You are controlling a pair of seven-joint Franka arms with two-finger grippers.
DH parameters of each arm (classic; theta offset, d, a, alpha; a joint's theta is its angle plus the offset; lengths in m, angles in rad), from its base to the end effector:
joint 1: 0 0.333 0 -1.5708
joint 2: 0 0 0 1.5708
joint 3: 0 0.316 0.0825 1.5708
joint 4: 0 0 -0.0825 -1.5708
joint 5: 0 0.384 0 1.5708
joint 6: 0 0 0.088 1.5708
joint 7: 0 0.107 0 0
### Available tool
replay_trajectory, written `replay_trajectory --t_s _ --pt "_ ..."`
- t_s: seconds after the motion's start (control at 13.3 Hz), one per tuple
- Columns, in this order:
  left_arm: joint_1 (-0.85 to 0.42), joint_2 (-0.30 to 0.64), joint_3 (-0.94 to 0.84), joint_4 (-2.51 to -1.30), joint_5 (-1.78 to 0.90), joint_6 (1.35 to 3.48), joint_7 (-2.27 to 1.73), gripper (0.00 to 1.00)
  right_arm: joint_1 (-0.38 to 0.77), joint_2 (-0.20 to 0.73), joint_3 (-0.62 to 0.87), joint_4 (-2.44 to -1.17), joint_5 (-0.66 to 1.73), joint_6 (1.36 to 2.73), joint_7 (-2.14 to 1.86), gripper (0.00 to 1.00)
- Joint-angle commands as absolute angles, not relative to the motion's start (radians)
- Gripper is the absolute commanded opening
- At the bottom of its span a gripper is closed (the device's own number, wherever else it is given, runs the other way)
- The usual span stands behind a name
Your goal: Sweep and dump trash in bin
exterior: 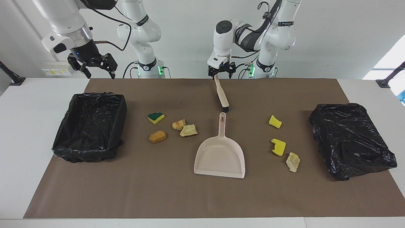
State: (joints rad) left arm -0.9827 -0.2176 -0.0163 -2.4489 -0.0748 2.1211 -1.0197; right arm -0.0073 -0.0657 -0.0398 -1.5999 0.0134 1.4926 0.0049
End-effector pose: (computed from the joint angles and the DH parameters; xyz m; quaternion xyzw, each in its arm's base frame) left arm 0.2364 -0.3735 0.3730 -0.9976 -0.0319 0.0538 0.0311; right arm 0.5252 -0.0240 0.6396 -0.9994 0.0255 0.0207 0.0084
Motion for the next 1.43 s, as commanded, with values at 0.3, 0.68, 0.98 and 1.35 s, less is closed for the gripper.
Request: replay_trajectory --t_s 0.3,0.68,0.98,1.35 --pt "-1.066 -0.155 0.002 -2.487 -0.083 2.207 -1.085 1.00 -0.017 -0.077 -0.037 -1.606 0.025 1.483 -0.017 1.00" --pt "-1.077 -0.158 0.005 -2.488 -0.084 2.184 -1.054 0.16 -0.006 -0.087 -0.020 -1.624 0.018 1.489 -0.018 1.00" --pt "-1.065 -0.164 0.011 -2.480 -0.084 2.097 -0.976 0.00 -0.008 -0.086 -0.015 -1.620 0.025 1.489 -0.020 1.00" --pt "-0.951 -0.176 0.015 -2.410 -0.083 1.971 -0.859 0.00 -0.008 -0.049 0.003 -1.608 0.029 1.511 -0.006 1.00"
